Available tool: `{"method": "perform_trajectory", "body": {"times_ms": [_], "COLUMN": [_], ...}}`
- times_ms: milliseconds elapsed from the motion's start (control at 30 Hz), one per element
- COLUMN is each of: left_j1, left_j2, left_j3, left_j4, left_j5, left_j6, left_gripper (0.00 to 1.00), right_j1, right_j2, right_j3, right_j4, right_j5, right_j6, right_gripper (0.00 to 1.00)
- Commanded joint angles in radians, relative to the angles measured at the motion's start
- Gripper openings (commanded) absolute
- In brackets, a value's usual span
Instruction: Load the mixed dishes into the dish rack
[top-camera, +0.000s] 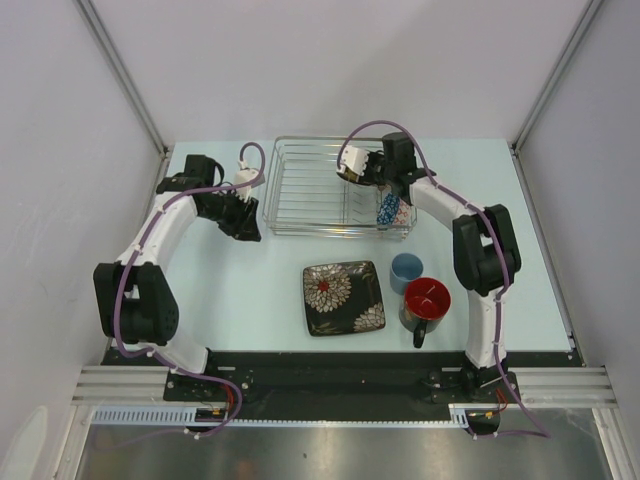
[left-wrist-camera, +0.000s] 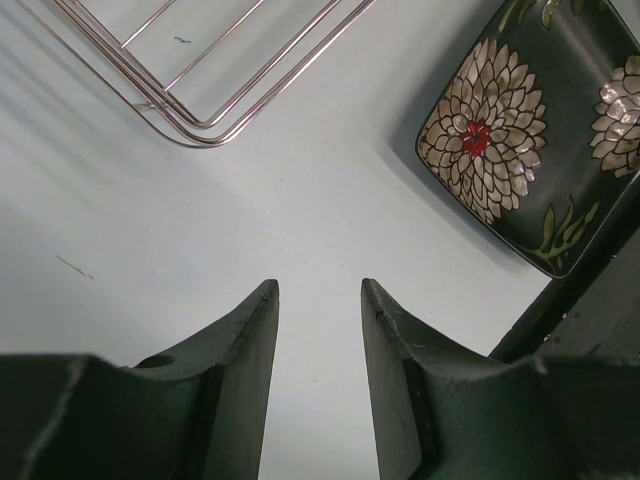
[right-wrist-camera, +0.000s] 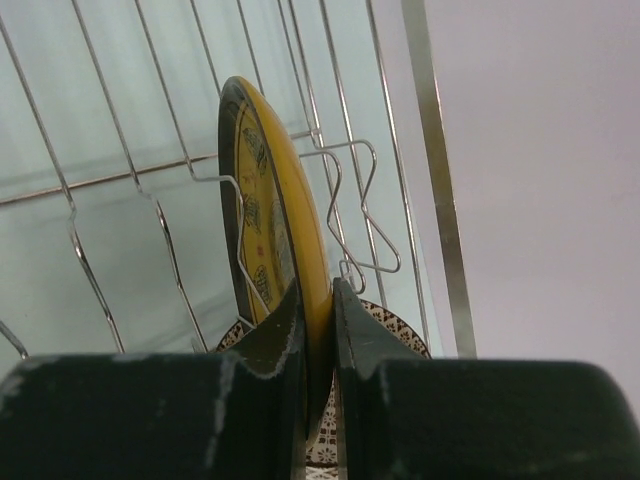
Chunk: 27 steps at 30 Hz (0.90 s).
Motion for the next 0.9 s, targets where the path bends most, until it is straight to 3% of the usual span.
{"method": "perform_trajectory", "body": {"times_ms": [0,100,433,467,600,700,867], "left_j1": [0.009,0.009,0.011,0.011,0.009,0.011,0.008], "left_j2": [0.006,0.006,-0.011,-0.015,-0.026,-0.038,-0.058], "left_j3": [0.026,0.025,0.021,0.021,0.018,0.014,0.009], "left_j4": [0.020,0.020,0.013,0.014,0.020,0.023,0.028], "left_j5": [0.026,0.029,0.020,0.019,0.020,0.025,0.038], "left_j6": [0.001,0.001,0.023,0.024,0.026,0.024,0.021], "left_gripper": [0.44,0.44,0.44,0.44,0.44,0.44,0.44], "right_j1": [0.002,0.008,0.014,0.017,0.019,0.023,0.055], "right_j2": [0.001,0.008,-0.033,-0.039,-0.096,-0.159,-0.289], "right_j3": [-0.014,-0.025,-0.037,-0.043,-0.056,-0.071,-0.079], "right_j4": [0.105,0.128,0.156,0.150,0.104,0.059,-0.054], "right_j5": [0.005,0.044,0.147,0.153,0.169,0.175,0.193], "right_j6": [0.063,0.090,0.201,0.207,0.244,0.274,0.331], "right_gripper": [0.00,0.02,0.37,0.52,0.73,0.99,1.00]}}
